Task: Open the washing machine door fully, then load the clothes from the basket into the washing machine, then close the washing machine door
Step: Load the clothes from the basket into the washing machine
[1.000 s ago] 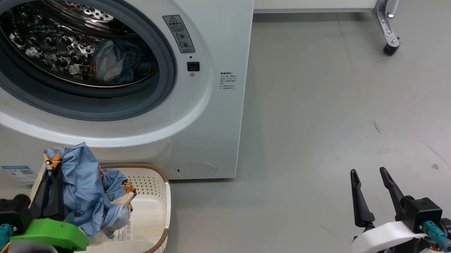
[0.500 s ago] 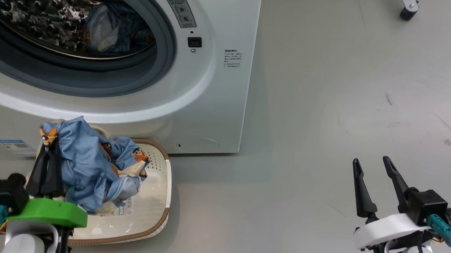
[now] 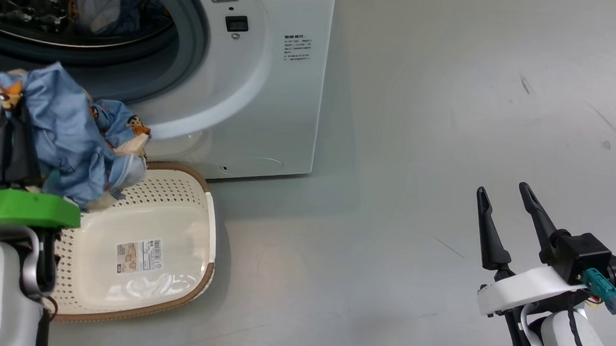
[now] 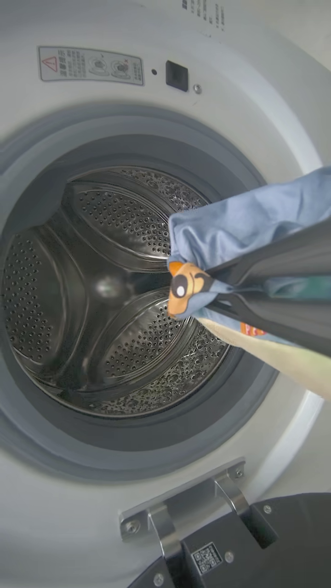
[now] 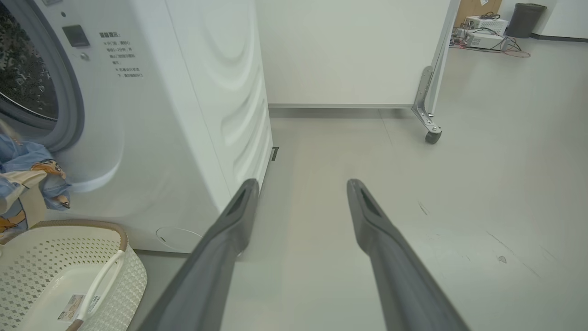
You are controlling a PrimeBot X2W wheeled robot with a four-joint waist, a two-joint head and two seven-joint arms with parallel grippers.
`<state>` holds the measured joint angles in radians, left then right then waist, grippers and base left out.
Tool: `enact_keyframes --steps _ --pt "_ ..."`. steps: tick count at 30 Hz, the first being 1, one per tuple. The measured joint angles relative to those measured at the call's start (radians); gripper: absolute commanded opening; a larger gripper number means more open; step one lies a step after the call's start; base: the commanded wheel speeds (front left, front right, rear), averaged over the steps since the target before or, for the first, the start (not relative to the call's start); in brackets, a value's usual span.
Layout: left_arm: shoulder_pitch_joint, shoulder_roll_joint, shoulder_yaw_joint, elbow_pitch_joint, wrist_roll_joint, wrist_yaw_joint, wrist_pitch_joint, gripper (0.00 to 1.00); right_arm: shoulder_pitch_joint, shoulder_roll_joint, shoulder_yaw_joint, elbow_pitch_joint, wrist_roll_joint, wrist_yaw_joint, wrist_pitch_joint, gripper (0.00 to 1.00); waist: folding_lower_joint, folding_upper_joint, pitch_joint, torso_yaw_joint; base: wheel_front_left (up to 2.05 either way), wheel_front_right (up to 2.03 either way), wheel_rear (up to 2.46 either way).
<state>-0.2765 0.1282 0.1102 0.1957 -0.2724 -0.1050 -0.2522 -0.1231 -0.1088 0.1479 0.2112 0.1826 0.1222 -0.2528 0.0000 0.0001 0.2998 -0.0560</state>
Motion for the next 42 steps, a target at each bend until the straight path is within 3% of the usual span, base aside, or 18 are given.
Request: enact_keyframes --steps 16,42 --pt "-0.287 0.109 0.012 0.104 0.011 0.0 0.091 0.0 -0.043 0.013 0.006 -0.01 0.001 0.0 0.0 1.0 0.0 0.0 0.115 -0.078 0.0 0.0 0.0" --pt "-0.646 0.182 0.045 0.303 -0.026 0.019 0.308 0.0 -0.116 0.03 0.011 -0.043 0.012 0.0 0.0 1.0 0.0002 0.0 0.394 -0.125 0.0 0.0 0.0"
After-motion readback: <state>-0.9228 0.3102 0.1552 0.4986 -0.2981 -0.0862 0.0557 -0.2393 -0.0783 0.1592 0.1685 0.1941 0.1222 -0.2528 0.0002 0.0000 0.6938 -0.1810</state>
